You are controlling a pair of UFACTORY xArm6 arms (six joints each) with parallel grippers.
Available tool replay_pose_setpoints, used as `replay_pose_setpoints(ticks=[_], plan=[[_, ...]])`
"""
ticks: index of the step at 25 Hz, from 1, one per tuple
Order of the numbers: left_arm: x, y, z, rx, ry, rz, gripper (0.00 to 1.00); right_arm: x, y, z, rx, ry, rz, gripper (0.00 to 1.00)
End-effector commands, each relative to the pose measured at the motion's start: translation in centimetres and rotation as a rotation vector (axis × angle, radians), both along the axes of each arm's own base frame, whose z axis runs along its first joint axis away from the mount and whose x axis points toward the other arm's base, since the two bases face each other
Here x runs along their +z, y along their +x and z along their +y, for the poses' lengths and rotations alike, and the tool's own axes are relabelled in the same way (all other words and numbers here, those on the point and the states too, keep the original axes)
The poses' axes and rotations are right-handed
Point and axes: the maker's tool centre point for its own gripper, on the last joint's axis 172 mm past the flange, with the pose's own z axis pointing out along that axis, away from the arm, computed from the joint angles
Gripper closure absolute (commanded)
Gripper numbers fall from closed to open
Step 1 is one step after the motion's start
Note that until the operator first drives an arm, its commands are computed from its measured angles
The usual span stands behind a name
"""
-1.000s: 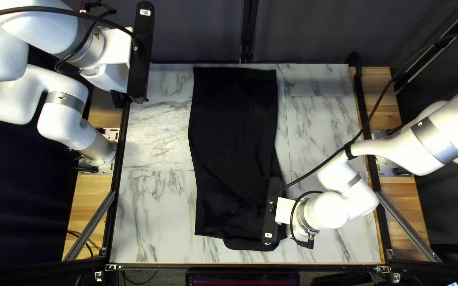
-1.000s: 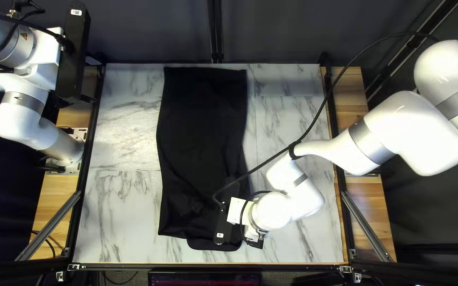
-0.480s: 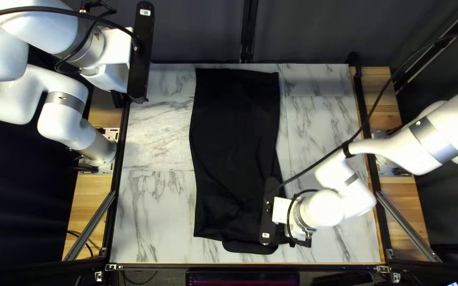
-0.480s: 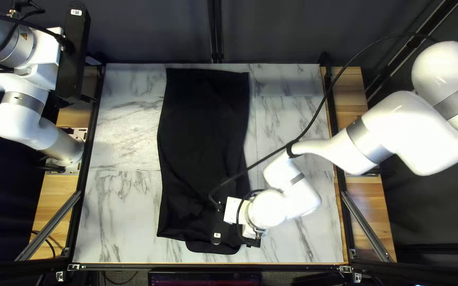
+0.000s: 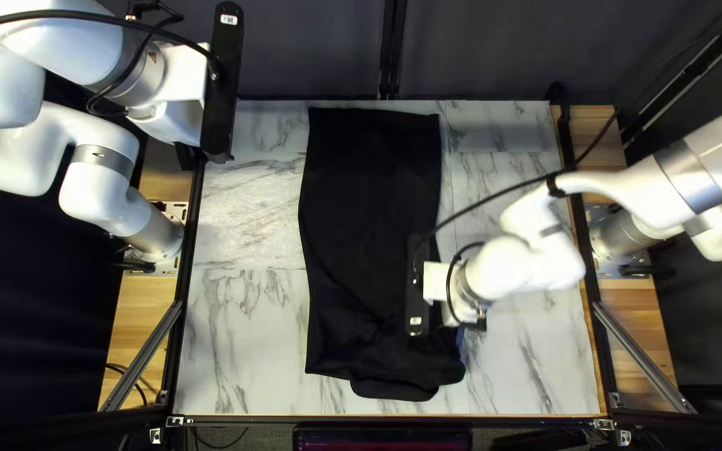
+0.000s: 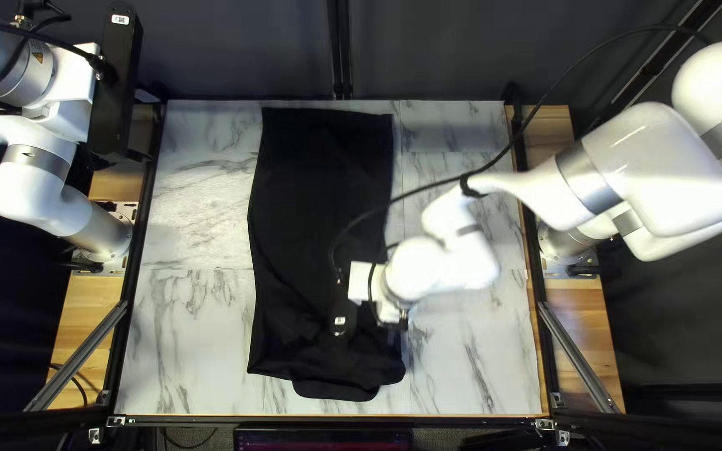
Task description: Fold t-shirt
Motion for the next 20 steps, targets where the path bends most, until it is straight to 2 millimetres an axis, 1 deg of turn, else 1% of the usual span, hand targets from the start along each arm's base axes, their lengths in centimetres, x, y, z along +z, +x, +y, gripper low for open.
replay_pose_setpoints(ticks=[1, 4, 7, 9, 11, 13, 14, 15, 16, 20], plan=[[0.0, 0.0, 0.0, 0.000, 0.000, 0.000, 0.00, -2.8, 2.4, 1.1, 0.075, -0.036, -0.006, 0.00], [0.0, 0.0, 0.0, 0.000, 0.000, 0.000, 0.00, -3.3, 2.5, 2.2, 0.105, -0.053, -0.006, 0.00], [0.0, 0.0, 0.0, 0.000, 0.000, 0.000, 0.00, -3.4, 2.4, 2.9, 0.137, -0.061, 0.002, 0.00], [0.0, 0.0, 0.0, 0.000, 0.000, 0.000, 0.00, -3.3, 2.6, 3.1, 0.153, -0.065, 0.008, 0.00], [0.0, 0.0, 0.0, 0.000, 0.000, 0.000, 0.00, -3.3, 3.0, 2.7, 0.157, -0.073, 0.015, 0.00], [0.0, 0.0, 0.0, 0.000, 0.000, 0.000, 0.00, -3.1, 4.1, 2.0, 0.155, -0.085, 0.016, 0.00], [0.0, 0.0, 0.0, 0.000, 0.000, 0.000, 0.00, -2.8, 4.9, 1.5, 0.152, -0.095, 0.014, 0.00], [0.0, 0.0, 0.0, 0.000, 0.000, 0.000, 0.00, -2.7, 5.3, 1.3, 0.150, -0.100, 0.013, 0.00], [0.0, 0.0, 0.0, 0.000, 0.000, 0.000, 0.00, -2.3, 6.2, 1.0, 0.146, -0.110, 0.005, 0.00], [0.0, 0.0, 0.0, 0.000, 0.000, 0.000, 0.00, -0.8, 8.6, 0.6, 0.138, -0.132, -0.035, 0.00]])
